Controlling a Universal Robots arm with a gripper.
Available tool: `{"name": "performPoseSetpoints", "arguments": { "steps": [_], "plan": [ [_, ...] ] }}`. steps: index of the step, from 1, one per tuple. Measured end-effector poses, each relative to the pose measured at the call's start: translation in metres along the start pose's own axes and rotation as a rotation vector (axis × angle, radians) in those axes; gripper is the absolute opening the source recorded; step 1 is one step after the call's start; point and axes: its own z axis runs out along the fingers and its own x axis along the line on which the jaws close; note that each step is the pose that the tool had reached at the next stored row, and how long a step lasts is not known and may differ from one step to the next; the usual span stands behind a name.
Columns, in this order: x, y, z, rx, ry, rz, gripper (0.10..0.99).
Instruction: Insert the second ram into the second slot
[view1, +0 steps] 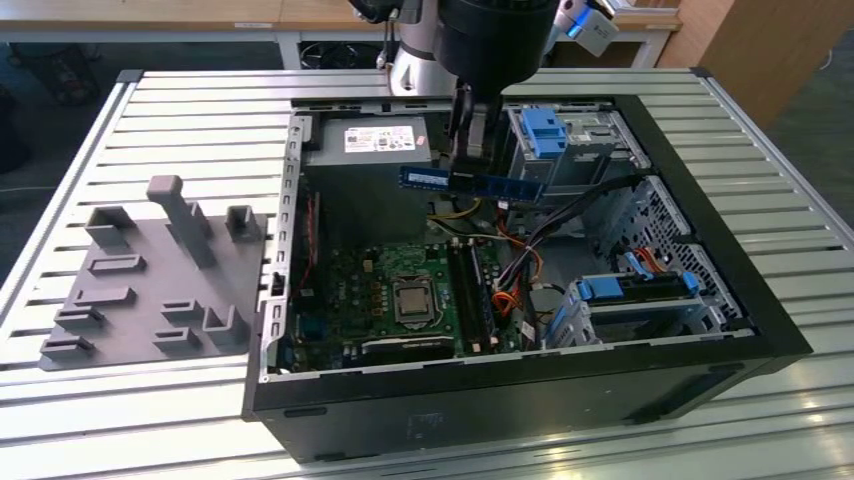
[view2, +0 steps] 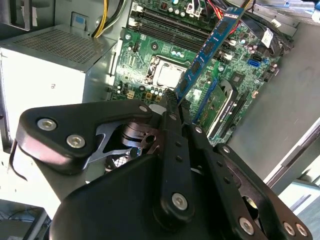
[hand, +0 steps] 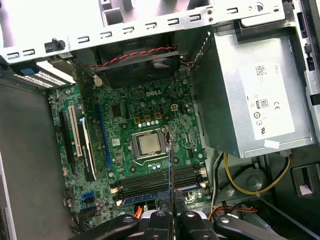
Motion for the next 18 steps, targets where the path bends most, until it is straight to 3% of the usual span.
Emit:
{"name": "performPoseSetpoints", "arguments": {
  "steps": [18],
  "plan": [
    [0.0, 0.0, 0.0002, 0.001, -0.002, 0.054, 0.137]
  ]
}}
